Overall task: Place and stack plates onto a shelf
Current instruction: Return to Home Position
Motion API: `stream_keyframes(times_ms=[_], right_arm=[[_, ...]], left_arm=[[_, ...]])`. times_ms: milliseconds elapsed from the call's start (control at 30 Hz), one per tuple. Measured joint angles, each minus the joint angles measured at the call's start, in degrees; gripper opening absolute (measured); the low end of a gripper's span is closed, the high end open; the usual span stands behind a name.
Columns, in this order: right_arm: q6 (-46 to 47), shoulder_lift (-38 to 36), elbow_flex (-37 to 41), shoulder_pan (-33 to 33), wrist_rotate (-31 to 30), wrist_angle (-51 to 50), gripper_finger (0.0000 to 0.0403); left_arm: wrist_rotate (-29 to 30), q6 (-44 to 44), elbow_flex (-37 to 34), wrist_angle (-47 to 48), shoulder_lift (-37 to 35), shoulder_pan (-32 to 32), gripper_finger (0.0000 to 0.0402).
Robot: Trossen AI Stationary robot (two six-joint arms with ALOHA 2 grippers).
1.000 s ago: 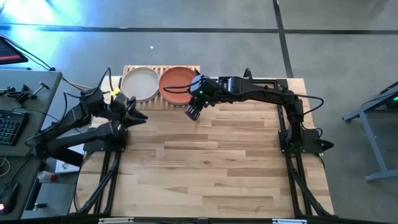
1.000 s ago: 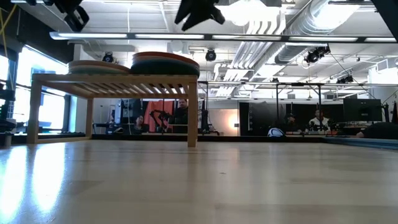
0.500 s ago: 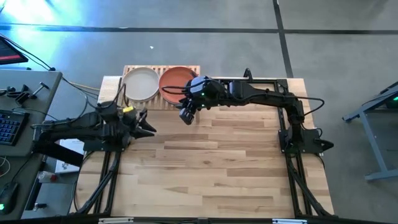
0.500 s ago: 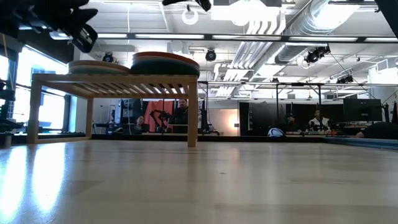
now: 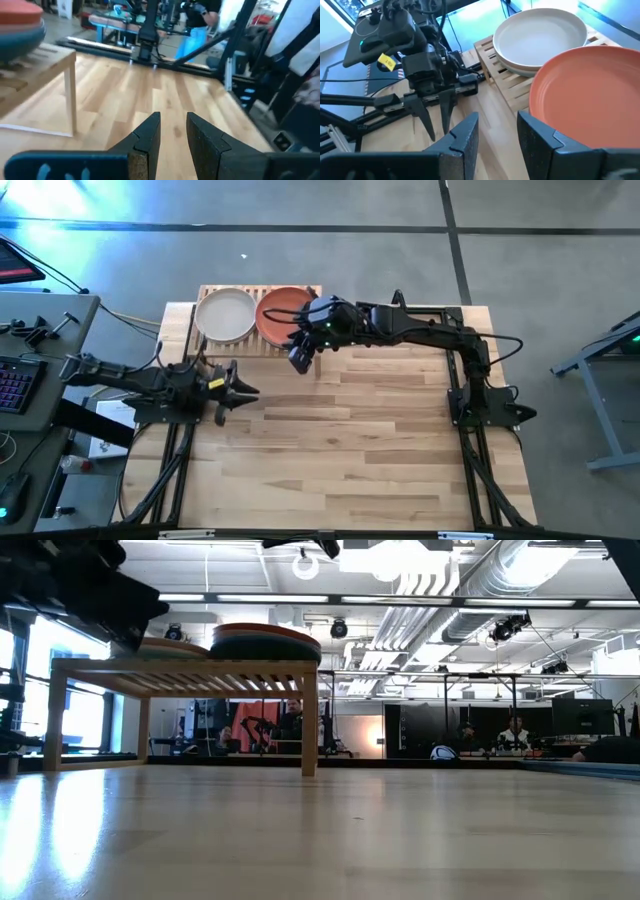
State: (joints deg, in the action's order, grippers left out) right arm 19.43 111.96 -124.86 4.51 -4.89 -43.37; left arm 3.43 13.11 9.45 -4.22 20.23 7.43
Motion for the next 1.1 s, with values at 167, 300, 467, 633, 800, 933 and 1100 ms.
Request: stream_keyframes(times_ms=[167, 300, 467, 633, 800, 933, 1100], right_arm=[[-0.30, 0.00, 0.00, 0.03, 0.01, -0.02, 0.0114], [-0.37, 0.00, 0.00, 0.27, -0.02, -0.02, 0.0114], [-0.20, 0.00, 0.00, 0.37, -0.02, -0.05, 0.0114], [-0.22, 0.00, 0.00, 0.37, -0.02, -0.03, 0.0114], [-1.64, 0.00, 0.00, 0.37, 1.07, -0.05, 0.0114], [-4.49, -0.33, 0.00, 0.35, 1.56, -0.71, 0.0114], [-6.33, -2.76, 0.00, 0.48, -0.63, -7.14, 0.0114]], left_arm=[[6.45, -2.71, -0.29, 4.28, 0.00, 5.80, 0.0083], [7.63, -1.21, -4.26, 2.04, -0.02, 8.47, 0.0083], [7.10, 0.84, -8.81, -3.43, -0.10, 9.70, 0.0083], [7.03, -1.64, -8.76, -3.55, -0.11, 9.89, 0.0083], [7.54, -4.69, -8.76, -3.46, -0.11, 9.89, 0.0083], [8.92, -3.52, -8.76, -3.44, -0.11, 9.88, 0.0083], [9.59, 0.15, -8.72, -3.42, -0.11, 9.85, 0.0083]])
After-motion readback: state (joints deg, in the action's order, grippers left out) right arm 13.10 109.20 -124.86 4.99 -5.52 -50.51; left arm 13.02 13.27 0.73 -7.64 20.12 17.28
